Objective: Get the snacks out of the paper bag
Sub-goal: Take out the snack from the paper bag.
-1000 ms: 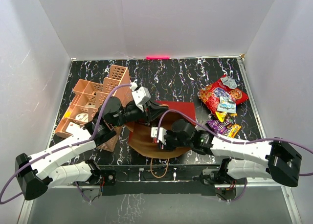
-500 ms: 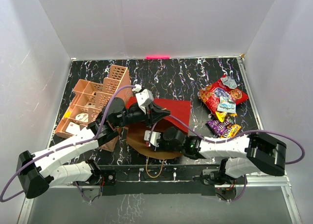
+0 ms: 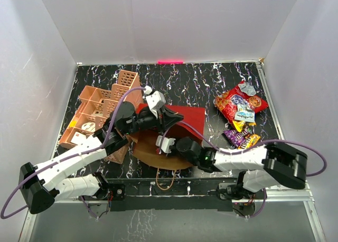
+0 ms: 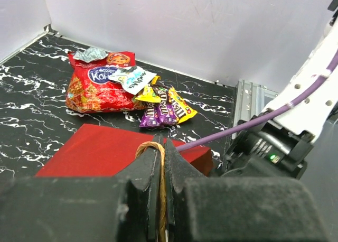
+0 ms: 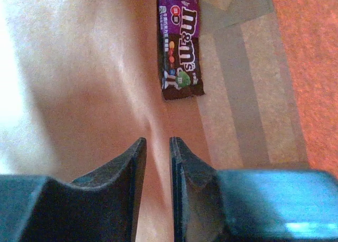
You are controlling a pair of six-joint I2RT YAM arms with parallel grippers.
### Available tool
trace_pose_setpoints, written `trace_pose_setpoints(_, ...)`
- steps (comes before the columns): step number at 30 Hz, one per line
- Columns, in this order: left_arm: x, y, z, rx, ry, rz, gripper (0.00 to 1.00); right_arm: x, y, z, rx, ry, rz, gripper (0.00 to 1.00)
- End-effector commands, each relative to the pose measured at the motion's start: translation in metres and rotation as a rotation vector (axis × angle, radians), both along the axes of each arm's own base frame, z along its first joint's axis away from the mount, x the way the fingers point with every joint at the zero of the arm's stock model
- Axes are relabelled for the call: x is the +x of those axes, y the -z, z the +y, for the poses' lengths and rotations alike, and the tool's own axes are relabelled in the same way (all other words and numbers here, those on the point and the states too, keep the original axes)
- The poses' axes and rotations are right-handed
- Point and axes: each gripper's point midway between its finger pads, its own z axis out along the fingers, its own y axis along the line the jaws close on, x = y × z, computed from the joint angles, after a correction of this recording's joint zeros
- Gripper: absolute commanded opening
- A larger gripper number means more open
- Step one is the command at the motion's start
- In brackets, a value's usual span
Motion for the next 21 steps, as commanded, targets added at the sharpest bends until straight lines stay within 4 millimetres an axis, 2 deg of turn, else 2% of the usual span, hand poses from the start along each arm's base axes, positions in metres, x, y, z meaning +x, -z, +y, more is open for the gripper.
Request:
trace_pose_setpoints(1, 0.016, -0.036, 0.01, -0.082, -0.061, -0.019, 0.0, -0.023, -0.03, -0.001, 0.023, -0.089, -0.02, 0.3)
trace_pose_setpoints(6, 0.032, -0.034, 0.016, -0.108, -0.069, 0.027, 0.0, -0.062, -0.054, 0.002, 0.067, -0.188, -0.011, 0.37)
trace_pose_setpoints(12, 0.033, -0.027, 0.019, -0.088, -0.064, 0.036, 0.0, -0.088, -0.058, 0.01, 0.066, -0.252, 0.015, 0.41)
trace_pose_setpoints(15, 0.033, -0.03, 0.015, -0.09, -0.042, 0.035, 0.0, -0.086, -0.064, 0.016, 0.041, -0.25, -0.012, 0.42)
trace_pose_setpoints(21, 0.032, -0.033, 0.008, -0.115, -0.017, 0.069, 0.0, -0.05, -0.082, 0.019, -0.046, -0.113, -0.15, 0.39)
